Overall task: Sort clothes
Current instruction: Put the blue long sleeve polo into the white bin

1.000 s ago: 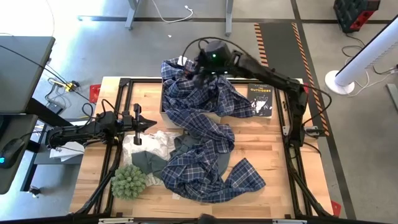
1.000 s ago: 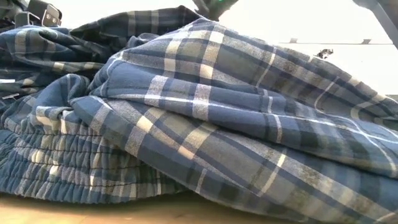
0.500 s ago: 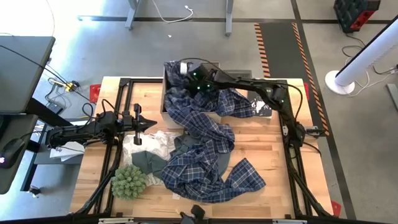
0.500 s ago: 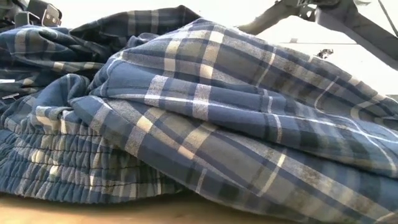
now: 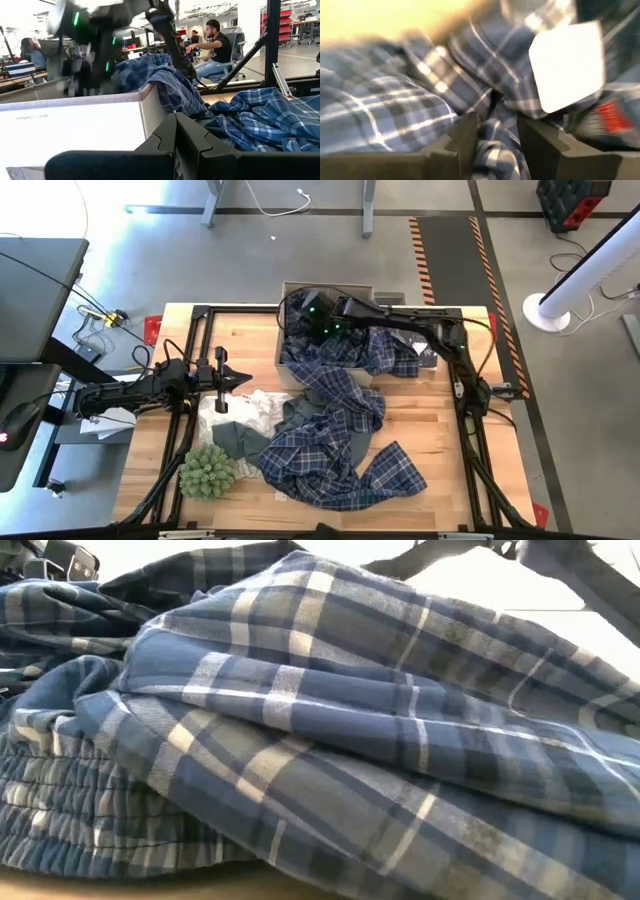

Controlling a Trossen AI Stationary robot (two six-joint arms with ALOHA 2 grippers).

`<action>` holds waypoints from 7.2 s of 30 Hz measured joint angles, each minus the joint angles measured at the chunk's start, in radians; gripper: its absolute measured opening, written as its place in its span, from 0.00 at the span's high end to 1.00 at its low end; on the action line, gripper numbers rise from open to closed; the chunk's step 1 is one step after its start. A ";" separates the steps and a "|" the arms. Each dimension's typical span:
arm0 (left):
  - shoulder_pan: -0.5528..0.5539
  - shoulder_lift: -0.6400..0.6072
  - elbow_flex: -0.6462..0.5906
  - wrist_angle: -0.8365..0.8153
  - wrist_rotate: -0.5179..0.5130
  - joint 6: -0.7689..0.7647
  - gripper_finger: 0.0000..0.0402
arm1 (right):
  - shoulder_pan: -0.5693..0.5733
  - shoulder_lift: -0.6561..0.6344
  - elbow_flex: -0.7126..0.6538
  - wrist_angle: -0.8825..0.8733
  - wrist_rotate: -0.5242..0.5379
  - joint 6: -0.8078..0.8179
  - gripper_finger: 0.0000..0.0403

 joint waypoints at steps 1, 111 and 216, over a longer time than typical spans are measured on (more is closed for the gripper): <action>0.000 0.000 0.000 0.000 0.000 0.000 1.00 | 0.008 -0.034 0.000 -0.010 0.020 -0.013 0.66; 0.000 0.000 0.000 0.000 0.000 0.000 1.00 | -0.241 -0.911 -1.225 0.858 0.214 0.254 0.99; 0.000 0.000 0.000 0.000 0.000 0.000 1.00 | 0.252 -0.860 -1.083 -0.046 0.443 0.627 0.57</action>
